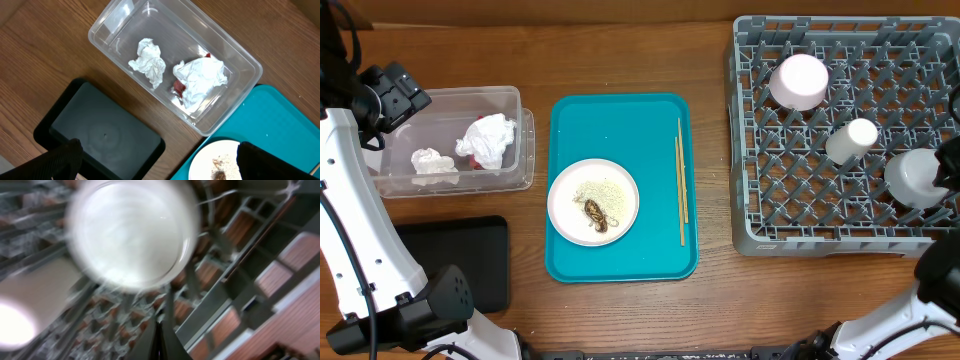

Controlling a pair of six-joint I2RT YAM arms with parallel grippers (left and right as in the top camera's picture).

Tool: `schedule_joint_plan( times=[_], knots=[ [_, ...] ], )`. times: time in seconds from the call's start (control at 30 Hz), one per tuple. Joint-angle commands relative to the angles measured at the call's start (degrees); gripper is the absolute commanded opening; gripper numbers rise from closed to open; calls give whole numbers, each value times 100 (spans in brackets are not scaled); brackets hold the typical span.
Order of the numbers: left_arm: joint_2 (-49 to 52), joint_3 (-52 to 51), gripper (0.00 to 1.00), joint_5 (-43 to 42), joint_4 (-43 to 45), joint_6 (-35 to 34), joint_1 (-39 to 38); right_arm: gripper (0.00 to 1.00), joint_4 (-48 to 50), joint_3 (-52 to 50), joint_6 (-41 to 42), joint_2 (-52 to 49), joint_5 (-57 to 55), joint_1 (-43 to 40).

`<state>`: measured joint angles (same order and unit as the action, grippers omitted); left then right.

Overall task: Sort waste into correct bins and load items into the dishwasher
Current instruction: 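Move the right gripper back left over the chopsticks on the teal tray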

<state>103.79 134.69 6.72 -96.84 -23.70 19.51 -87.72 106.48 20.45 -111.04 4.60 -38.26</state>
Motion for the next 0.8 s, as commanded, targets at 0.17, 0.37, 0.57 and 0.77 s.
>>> schedule_joint_plan(
  times=[0.17,0.37,0.57,0.77],
  knots=[
    [-9,2,100,74,4,-55,-4,21,-109,42,-1364,1915,2815,636],
    [-9,2,100,74,4,-55,-4,96,37,42,-1438,2291,2557,2173],
    [-9,2,100,74,4,-55,-4,99,199,35,-323,1978,798,4376],
    [-9,2,100,74,4,-55,-4,98,538,35,365,1421,-79,5919]
  ],
)
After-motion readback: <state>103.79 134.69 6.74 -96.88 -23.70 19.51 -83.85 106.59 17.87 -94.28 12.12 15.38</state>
